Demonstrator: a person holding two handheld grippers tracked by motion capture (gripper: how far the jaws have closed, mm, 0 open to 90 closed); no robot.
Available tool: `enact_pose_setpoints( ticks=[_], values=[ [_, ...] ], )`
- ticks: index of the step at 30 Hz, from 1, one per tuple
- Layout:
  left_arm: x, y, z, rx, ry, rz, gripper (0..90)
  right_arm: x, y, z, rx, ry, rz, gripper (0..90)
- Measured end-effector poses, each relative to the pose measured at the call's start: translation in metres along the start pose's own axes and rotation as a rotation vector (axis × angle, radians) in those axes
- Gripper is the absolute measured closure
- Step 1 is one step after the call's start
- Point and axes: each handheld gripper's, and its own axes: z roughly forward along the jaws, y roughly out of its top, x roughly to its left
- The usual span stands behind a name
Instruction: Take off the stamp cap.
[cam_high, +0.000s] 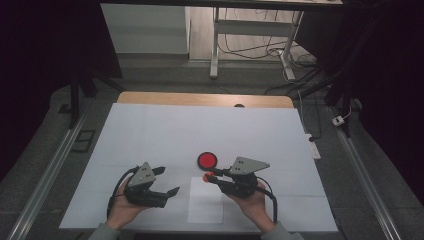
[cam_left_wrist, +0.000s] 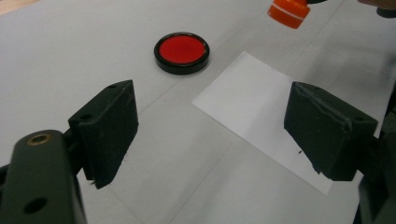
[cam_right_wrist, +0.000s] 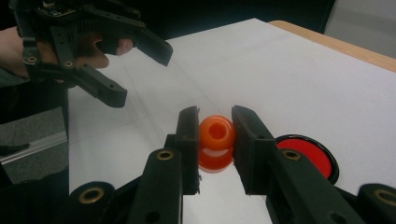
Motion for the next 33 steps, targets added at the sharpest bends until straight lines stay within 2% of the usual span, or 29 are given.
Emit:
enact_pose_setpoints(
  ticks=[11, 17, 24, 33],
  values=[
    [-0.010, 0.010, 0.012, 0.007, -0.033, 0.022, 18.3, 0.000, -0.001, 0.002, 0.009, -0.001, -0.002, 71.8],
    [-0.014, 0.018, 0.021, 0.019, -0.047, 0.053, 18.6, 0.000, -0.003, 0.005, 0.017, 0.001, 0.000, 71.7],
    [-0.019, 0.029, 0.032, 0.026, -0.060, 0.084, 19.0, -0.003, -0.002, 0.002, 0.006, -0.003, 0.009, 71.7],
    [-0.022, 0.033, 0.040, 0.034, -0.065, 0.101, 19.4, -0.003, -0.001, 0.003, 0.000, 0.001, 0.007, 71.7]
  ],
)
